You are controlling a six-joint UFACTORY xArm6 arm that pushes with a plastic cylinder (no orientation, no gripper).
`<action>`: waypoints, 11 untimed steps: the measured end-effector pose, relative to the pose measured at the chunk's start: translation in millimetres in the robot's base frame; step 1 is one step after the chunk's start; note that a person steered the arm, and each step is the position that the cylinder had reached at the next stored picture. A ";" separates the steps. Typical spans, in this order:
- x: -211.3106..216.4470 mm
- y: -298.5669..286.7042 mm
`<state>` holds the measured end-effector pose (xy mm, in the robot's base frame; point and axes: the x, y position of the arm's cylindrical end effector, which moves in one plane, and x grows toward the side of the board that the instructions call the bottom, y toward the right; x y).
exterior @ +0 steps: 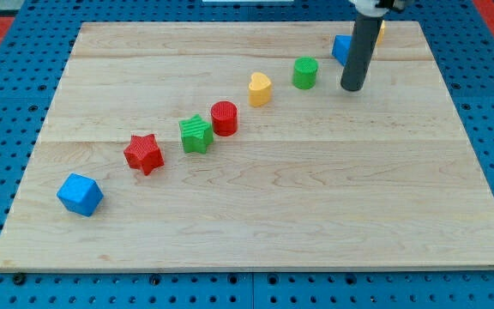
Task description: Push the hexagon into the blue triangle
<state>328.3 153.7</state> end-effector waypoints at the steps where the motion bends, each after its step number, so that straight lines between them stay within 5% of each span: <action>1: -21.7 0.0; 6: -77.0 42.5; 7: -62.9 83.5; 8: -113.0 160.8; 9: -136.9 158.6; 11: -136.2 46.5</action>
